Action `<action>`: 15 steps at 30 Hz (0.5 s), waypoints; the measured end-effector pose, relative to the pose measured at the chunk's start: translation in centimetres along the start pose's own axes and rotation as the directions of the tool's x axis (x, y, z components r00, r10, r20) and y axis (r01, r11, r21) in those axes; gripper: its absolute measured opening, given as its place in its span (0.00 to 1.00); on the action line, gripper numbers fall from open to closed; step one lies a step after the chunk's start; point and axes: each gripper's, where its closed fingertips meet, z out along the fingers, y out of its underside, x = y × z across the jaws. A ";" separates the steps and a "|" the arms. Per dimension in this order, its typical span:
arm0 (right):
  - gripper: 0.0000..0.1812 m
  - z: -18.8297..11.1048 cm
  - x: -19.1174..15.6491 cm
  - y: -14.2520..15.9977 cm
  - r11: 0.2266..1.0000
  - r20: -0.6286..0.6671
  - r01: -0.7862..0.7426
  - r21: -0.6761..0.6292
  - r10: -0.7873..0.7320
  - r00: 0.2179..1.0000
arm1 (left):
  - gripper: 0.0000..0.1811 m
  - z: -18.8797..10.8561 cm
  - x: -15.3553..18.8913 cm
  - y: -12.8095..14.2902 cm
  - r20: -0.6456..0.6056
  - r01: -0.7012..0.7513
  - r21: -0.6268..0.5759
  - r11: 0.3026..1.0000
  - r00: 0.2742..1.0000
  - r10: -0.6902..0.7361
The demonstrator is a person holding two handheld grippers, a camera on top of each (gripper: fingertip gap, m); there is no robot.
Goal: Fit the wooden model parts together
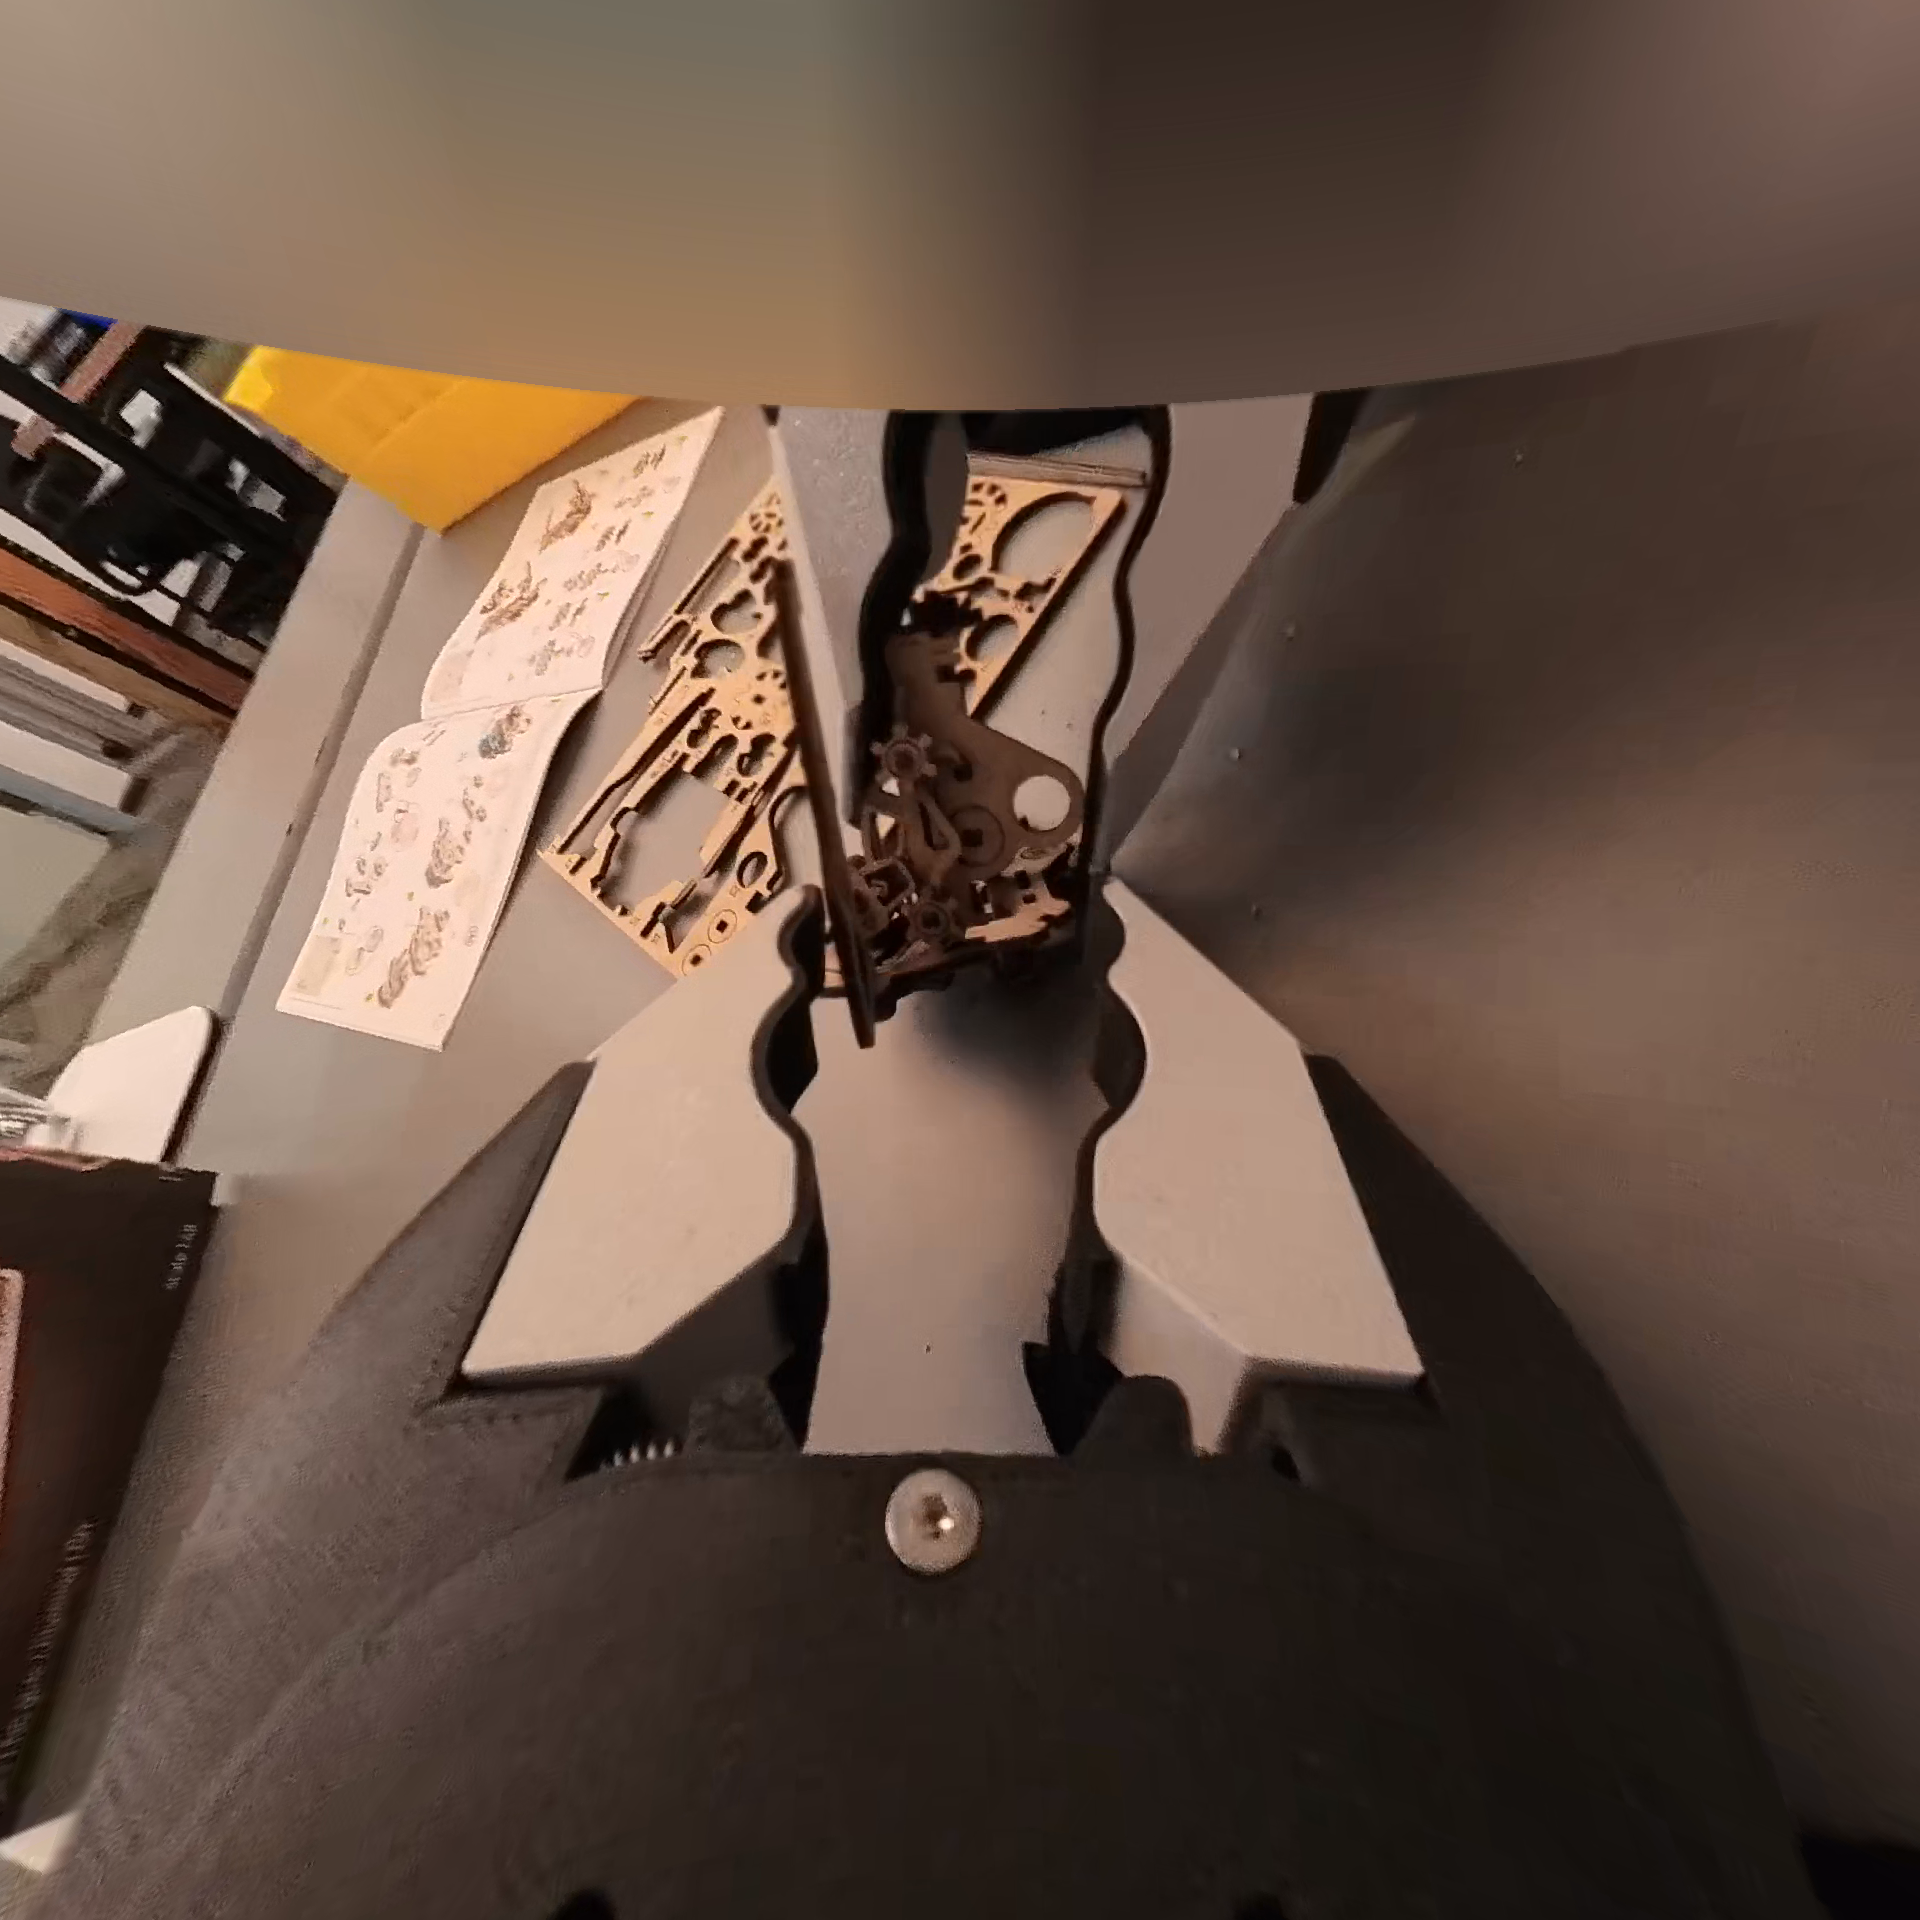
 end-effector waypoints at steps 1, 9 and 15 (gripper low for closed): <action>0.22 0.0 0.0 0.0 1.000 -0.006 -0.006 -0.003 0.006 1.000 | 0.27 0.0 -0.1 0.0 -0.003 0.024 0.000 1.000 1.000 -0.024; 0.22 0.1 0.5 0.2 0.998 -0.033 -0.052 -0.020 0.051 0.998 | 0.22 0.2 -0.5 0.4 0.005 0.071 -0.025 0.997 0.997 -0.071; 0.22 0.2 0.6 0.2 0.998 0.017 -0.042 -0.045 0.043 0.999 | 0.22 0.2 -0.5 0.5 0.004 0.070 -0.031 0.997 0.998 -0.070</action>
